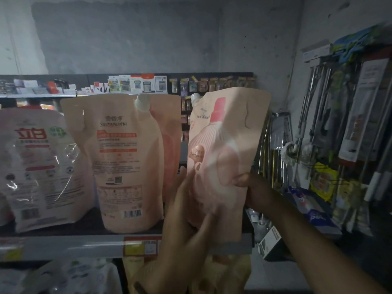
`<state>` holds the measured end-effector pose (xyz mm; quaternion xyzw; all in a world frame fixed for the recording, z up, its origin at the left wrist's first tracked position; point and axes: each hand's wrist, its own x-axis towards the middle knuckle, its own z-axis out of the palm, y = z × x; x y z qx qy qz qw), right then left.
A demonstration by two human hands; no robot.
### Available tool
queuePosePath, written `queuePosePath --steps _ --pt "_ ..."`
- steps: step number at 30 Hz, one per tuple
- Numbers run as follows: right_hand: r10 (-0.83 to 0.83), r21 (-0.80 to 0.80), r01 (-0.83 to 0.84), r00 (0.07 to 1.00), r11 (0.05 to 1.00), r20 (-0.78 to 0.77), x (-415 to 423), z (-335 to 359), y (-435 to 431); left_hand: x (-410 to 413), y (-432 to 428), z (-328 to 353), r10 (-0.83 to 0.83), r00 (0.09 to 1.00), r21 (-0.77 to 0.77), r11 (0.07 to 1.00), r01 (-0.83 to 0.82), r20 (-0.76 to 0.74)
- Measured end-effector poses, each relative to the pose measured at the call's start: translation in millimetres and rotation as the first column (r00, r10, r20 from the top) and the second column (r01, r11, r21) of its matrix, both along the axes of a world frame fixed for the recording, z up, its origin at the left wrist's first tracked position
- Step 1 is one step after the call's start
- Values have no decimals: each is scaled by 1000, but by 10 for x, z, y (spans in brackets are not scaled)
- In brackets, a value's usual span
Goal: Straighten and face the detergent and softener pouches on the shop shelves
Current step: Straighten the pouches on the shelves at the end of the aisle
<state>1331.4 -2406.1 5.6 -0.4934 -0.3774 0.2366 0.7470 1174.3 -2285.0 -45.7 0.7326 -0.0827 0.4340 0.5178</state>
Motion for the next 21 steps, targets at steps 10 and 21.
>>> queuePosePath --steps 10,21 --pt "-367 125 345 883 930 291 -342 -186 -69 435 488 306 -132 945 -255 966 55 -298" --pt "-714 149 715 611 683 341 -712 -262 -101 585 499 344 -357 869 -498 853 154 -343"
